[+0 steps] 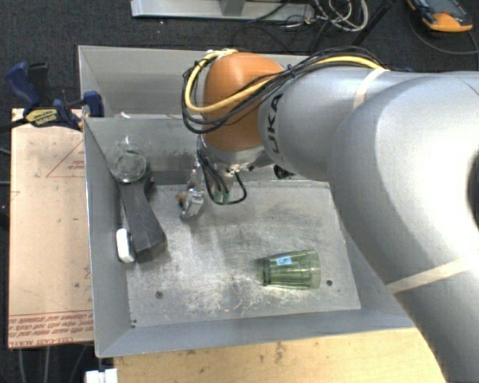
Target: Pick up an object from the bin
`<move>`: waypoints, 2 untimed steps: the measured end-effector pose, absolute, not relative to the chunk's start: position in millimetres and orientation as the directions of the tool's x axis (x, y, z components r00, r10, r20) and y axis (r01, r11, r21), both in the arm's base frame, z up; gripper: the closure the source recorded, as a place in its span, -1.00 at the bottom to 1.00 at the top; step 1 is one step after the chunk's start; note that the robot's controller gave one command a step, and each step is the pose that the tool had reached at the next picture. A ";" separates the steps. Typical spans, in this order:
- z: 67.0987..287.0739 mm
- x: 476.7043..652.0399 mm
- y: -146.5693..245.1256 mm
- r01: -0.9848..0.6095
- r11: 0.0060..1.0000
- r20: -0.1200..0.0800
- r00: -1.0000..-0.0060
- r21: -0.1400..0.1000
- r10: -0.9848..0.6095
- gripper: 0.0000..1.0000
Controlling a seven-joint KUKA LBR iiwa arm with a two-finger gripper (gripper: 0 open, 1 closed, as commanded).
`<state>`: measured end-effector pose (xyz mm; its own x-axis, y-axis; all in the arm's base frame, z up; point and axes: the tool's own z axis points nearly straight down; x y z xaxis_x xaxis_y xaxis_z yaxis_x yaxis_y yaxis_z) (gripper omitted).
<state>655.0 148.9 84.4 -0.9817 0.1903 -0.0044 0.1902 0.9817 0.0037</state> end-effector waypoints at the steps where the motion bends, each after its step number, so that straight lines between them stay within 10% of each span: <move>1: 88.6 653.2 148.5 0.190 0.982 0.002 -0.982 0.001 0.190 1.00; 2: 102.1 653.4 148.5 0.190 0.982 0.001 -0.982 0.000 0.190 1.00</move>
Offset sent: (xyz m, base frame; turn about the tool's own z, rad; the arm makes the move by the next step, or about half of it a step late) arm -0.0002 0.0000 0.0348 0.0000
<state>653.4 148.5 102.1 -0.9817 0.1904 0.0015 0.1904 0.9817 0.0004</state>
